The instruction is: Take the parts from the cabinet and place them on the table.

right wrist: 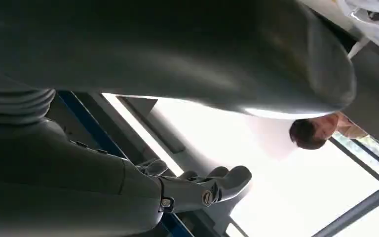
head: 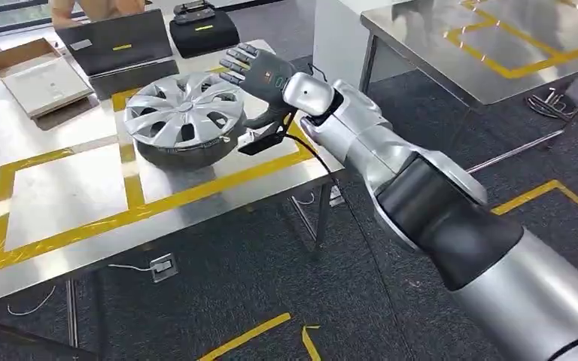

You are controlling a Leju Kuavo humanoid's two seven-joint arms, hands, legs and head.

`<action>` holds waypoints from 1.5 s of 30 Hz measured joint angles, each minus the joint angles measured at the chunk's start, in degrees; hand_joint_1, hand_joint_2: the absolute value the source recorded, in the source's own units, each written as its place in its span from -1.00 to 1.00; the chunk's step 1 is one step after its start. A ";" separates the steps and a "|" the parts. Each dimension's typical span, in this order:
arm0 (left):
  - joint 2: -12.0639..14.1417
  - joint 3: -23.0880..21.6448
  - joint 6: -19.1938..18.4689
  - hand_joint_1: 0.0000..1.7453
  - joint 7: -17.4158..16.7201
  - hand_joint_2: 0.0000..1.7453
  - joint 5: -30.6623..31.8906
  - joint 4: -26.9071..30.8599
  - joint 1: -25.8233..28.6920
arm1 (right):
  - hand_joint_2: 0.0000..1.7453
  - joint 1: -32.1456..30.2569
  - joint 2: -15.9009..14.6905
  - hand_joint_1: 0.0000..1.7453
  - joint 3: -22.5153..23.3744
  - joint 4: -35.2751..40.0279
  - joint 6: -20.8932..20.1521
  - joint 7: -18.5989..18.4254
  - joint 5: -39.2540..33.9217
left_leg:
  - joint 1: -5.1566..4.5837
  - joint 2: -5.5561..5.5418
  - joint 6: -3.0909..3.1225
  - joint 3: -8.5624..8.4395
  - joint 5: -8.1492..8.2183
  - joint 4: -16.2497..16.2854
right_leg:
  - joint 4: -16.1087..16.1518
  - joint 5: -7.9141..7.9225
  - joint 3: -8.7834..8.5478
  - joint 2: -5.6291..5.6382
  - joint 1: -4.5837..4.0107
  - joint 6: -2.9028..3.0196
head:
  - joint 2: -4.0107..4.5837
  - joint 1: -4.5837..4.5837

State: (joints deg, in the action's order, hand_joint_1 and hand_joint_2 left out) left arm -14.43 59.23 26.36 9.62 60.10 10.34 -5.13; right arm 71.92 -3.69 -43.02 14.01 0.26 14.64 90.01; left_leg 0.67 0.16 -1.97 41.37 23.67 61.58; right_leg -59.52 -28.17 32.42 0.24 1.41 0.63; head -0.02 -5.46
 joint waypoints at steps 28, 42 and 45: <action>-0.13 3.63 2.49 -1.00 -1.66 -1.00 -3.47 -0.02 -0.15 | -1.00 -1.90 1.66 -1.00 1.16 -0.35 -9.25 0.72 -9.47 | -1.25 0.06 2.86 -2.40 -3.54 -3.27 | 1.48 -0.12 -1.61 -0.19 -2.75 0.55 | 0.00 -1.20; 0.88 8.00 3.54 -1.00 1.44 -1.00 -8.48 0.39 -0.90 | -1.00 -3.17 2.16 -1.00 6.73 -0.35 -12.50 -0.02 -13.07 | 0.43 -0.61 0.18 -10.62 5.79 -2.36 | 1.29 7.78 6.38 -0.68 -0.05 -2.24 | 0.00 -1.33; 0.90 8.28 3.54 -1.00 1.18 -1.00 -8.39 0.39 -0.85 | -1.00 -3.98 1.90 -1.00 6.73 -0.37 -12.00 -0.07 -11.93 | 0.41 -0.29 2.24 -9.47 4.19 -2.48 | 1.49 7.72 6.98 -0.55 0.53 -3.30 | 0.00 -1.31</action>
State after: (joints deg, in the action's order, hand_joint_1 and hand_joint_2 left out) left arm -13.53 67.52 29.90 10.80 51.71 10.73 -5.98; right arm 67.93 -1.79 -36.28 13.64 -11.74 14.58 78.08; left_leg 1.08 -0.13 0.27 31.89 27.86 59.10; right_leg -58.03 -20.46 39.40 -0.32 1.94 -2.67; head -0.02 -6.78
